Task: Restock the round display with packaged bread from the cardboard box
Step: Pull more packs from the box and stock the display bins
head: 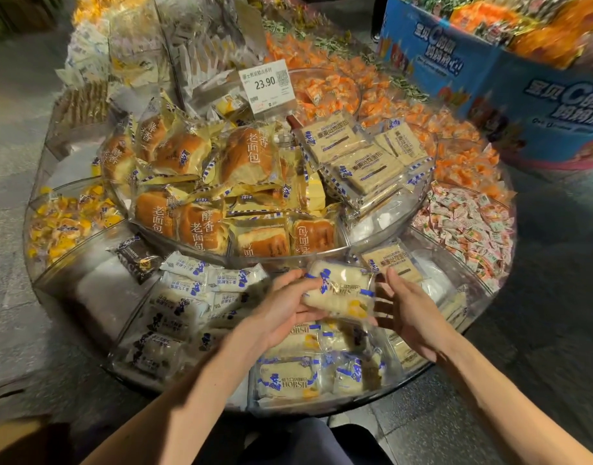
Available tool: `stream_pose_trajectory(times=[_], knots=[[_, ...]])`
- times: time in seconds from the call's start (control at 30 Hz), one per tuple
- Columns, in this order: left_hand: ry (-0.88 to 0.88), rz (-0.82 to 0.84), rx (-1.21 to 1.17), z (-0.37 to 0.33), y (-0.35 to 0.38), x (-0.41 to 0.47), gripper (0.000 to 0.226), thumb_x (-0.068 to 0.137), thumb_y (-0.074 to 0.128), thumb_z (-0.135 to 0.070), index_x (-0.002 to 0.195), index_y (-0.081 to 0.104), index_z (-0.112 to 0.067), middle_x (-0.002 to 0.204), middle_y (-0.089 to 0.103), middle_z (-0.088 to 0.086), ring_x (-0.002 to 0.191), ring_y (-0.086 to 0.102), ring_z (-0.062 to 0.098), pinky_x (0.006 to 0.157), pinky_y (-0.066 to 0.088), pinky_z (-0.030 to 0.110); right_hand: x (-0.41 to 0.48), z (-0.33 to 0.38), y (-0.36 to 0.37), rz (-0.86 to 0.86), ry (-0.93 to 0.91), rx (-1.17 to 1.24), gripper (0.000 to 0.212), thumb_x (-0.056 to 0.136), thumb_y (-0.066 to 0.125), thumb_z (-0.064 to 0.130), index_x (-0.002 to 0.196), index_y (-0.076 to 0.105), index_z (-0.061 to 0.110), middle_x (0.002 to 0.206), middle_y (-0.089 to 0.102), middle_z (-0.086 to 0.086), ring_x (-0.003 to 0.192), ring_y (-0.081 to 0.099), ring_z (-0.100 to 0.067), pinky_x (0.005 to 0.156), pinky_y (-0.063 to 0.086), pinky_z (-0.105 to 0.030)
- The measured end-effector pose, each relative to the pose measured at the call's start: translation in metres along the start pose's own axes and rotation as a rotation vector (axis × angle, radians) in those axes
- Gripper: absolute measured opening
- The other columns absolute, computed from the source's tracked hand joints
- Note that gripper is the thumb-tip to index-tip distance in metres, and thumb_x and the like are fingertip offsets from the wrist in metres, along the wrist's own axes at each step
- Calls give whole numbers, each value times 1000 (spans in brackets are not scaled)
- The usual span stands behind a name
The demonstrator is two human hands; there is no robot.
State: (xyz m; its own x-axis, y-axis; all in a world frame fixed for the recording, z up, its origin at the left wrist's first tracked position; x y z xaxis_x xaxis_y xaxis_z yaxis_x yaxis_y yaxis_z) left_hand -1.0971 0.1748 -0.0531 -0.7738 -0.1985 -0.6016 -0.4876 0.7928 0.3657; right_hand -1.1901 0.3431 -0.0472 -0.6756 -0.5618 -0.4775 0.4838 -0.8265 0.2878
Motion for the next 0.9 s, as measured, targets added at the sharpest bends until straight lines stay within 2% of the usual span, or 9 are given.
stream_pose_trajectory(times=[0.1,0.2,0.33,0.4,0.5,0.6,0.7,0.83,0.9], knots=[[63,-81,350,5,-6,10,28,86,76,-18,109,62,-12,107,70,9,90,66,18,75,57,33,4,9,-6,-11,-121,-325,50,75,77,36,105,59,0,87,69,-7,77,69,-23,64,55,-31],[134,-148,623,7,-9,19,23,80,83,-22,96,68,-15,86,72,0,77,66,8,71,55,24,20,13,-16,-117,-195,-728,24,82,77,23,95,62,10,93,68,-6,81,68,-18,70,57,-29],[177,-216,879,18,-7,30,43,79,83,-19,114,58,-19,78,69,-2,63,59,3,50,38,7,39,-7,-19,-153,-188,-1146,37,87,75,29,118,61,13,104,71,-6,94,66,-23,87,55,-36],[208,-251,968,23,-4,35,55,80,82,-19,125,50,-21,87,62,-2,71,56,7,57,39,13,44,-21,-22,-143,-187,-1204,44,89,73,26,127,53,16,104,72,-10,87,67,-25,76,54,-30],[208,-239,992,37,-3,41,60,84,78,-19,134,45,-26,109,64,16,81,59,16,72,51,29,51,-34,-30,-130,-236,-1326,55,87,73,21,132,42,16,103,69,-12,81,66,-31,72,56,-45],[187,-247,1066,52,-7,45,57,87,74,-27,137,46,-28,131,58,8,126,49,29,103,42,44,55,-35,-32,-116,-290,-1342,41,87,73,23,123,55,14,119,64,-9,88,66,-29,79,57,-45],[198,-258,1159,56,-7,47,56,89,72,-31,138,50,-20,130,58,2,123,51,23,98,41,36,58,-36,-30,-69,-273,-1338,37,89,73,30,119,60,14,123,63,-7,93,67,-31,84,57,-47],[239,-269,1140,42,-9,33,62,90,70,-37,144,44,-22,135,58,2,118,57,20,99,49,41,52,-20,-18,-77,-375,-1414,42,87,74,29,122,61,10,119,60,-13,101,63,-35,85,57,-50],[251,-317,1043,24,-18,14,44,94,64,-38,133,55,-22,121,62,-1,106,56,15,89,47,33,48,-8,4,-93,-464,-1450,41,87,74,22,122,61,6,118,60,-18,106,59,-39,90,53,-50]])
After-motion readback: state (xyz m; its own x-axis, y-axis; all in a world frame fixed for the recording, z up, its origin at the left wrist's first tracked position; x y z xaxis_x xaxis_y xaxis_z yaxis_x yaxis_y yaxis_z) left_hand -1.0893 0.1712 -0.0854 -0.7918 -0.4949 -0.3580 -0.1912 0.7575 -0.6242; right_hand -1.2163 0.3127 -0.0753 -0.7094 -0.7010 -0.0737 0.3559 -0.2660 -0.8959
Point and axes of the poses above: each hand's wrist, its own x-axis towards the middle knuckle, its own y-axis out of the palm, z = x × y, the point moved 7 cm from there along x, towards the middle knuckle
